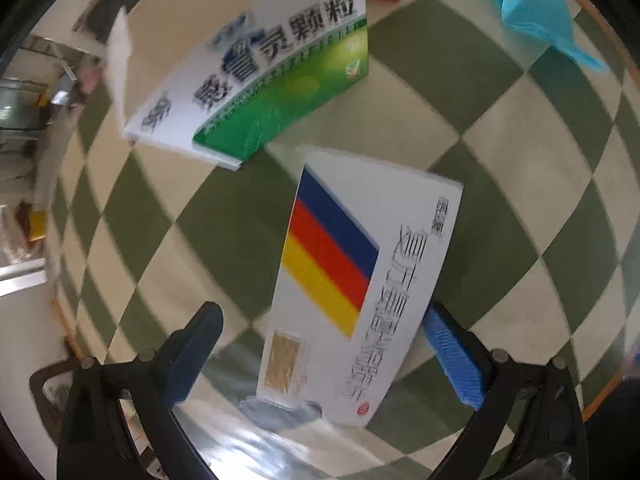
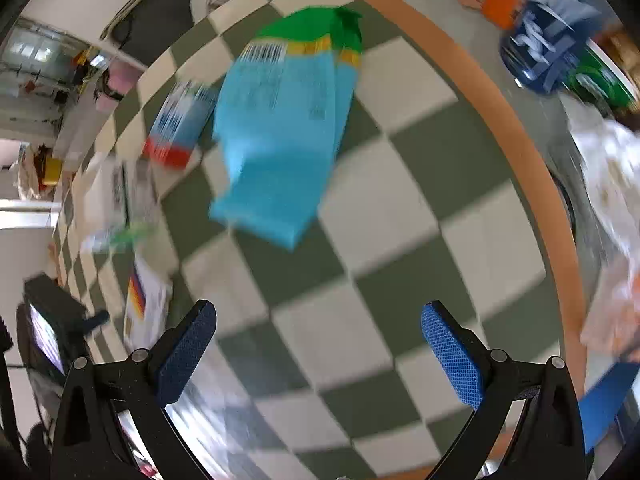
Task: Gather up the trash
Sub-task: 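Grasp the white striped medicine box with left tool while right tool grasps the blue-green snack bag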
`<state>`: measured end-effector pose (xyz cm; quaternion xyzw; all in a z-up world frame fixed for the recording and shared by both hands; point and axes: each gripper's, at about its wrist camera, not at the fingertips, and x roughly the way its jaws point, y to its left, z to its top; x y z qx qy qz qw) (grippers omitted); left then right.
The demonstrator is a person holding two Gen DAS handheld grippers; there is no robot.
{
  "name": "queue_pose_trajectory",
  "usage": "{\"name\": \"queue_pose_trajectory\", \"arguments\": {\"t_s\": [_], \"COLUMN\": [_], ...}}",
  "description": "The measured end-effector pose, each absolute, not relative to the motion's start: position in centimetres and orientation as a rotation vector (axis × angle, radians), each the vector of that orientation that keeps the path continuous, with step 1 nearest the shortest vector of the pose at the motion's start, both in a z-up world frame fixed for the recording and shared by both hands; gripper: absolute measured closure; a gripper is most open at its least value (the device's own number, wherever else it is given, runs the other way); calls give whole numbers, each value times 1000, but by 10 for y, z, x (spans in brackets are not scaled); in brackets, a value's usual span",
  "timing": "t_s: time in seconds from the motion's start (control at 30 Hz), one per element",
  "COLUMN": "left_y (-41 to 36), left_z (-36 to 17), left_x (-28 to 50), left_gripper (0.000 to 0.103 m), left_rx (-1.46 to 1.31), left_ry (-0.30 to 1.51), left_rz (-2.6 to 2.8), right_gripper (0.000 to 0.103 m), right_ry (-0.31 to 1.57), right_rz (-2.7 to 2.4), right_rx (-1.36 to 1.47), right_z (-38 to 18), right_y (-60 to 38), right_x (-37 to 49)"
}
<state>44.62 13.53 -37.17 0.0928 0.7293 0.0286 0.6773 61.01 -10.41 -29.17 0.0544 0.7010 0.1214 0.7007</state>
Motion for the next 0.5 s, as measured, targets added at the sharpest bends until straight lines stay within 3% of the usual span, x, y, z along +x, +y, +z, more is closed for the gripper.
{"name": "queue_pose_trajectory", "arguments": {"t_s": [0.03, 0.1, 0.27, 0.4, 0.47, 0.5], "left_y": [138, 143, 157, 175, 177, 175], "left_z": [-371, -369, -366, -364, -364, -363], "left_x": [448, 450, 432, 399, 383, 380], "left_gripper": [5, 26, 26, 26, 25, 25], "left_rx": [172, 52, -226, -613, -755, -767], "left_ry": [1645, 1649, 1628, 1578, 1537, 1532], "left_rz": [53, 43, 219, 446, 500, 499], "right_gripper": [0, 0, 0, 1, 15, 15], "right_ry": [1553, 1529, 1470, 1472, 1478, 1474], "right_rz": [271, 255, 183, 150, 154, 169], "right_rx": [140, 166, 213, 199, 173, 150], "right_z": [-295, -300, -314, -331, -337, -337], "right_y": [-101, -94, -71, -54, -47, -44], "right_x": [623, 643, 684, 704, 706, 705]}}
